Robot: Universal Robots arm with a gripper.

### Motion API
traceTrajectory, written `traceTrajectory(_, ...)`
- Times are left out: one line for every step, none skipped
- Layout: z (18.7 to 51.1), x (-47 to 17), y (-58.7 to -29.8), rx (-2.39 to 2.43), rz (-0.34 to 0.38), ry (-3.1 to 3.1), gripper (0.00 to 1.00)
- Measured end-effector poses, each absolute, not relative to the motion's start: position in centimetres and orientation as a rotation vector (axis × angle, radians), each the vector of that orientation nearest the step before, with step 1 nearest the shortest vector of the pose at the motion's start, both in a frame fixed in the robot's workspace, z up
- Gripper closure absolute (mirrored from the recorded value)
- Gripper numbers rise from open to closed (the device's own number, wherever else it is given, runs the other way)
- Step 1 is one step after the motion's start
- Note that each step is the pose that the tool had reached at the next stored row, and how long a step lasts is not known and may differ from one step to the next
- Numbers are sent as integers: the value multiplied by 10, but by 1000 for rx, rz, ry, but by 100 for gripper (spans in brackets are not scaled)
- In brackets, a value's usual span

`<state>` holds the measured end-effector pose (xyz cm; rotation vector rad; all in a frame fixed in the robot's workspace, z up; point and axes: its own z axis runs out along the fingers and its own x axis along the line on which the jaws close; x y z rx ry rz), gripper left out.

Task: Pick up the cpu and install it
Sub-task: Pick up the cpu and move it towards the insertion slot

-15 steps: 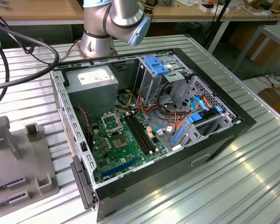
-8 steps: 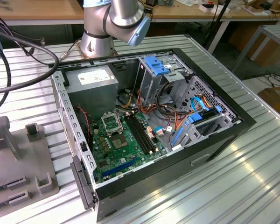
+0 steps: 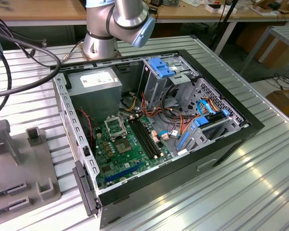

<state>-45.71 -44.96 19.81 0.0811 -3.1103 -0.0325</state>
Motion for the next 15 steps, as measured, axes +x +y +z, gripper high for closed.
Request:
traceTrajectory(198, -457, -450, 81, -32, -3110, 36)
traceTrajectory(197, -457, -450, 81, -32, -3110, 36)
traceTrajectory(196, -457, -450, 81, -32, -3110, 36)
traceTrajectory(196, -457, -450, 81, -32, -3110, 36)
traceTrajectory(196, -457, -450, 81, -32, -3110, 36)
traceTrajectory(195, -457, -450, 81, -32, -3110, 36)
traceTrajectory(194, -457, -450, 82, -32, -3110, 36)
traceTrajectory(194, -457, -450, 82, -32, -3110, 36)
traceTrajectory(193, -457, -450, 82, -32, -3110, 36)
traceTrajectory(193, -458, -450, 82, -32, -3110, 36)
traceTrajectory(193, -458, -450, 82, -32, -3110, 36)
traceTrajectory(193, -458, -450, 82, -32, -3110, 36)
traceTrajectory(192, -458, -450, 82, -31, -3110, 36)
traceTrajectory(192, -458, -450, 82, -30, -3110, 36)
traceTrajectory(192, -458, -450, 82, -27, -3110, 36)
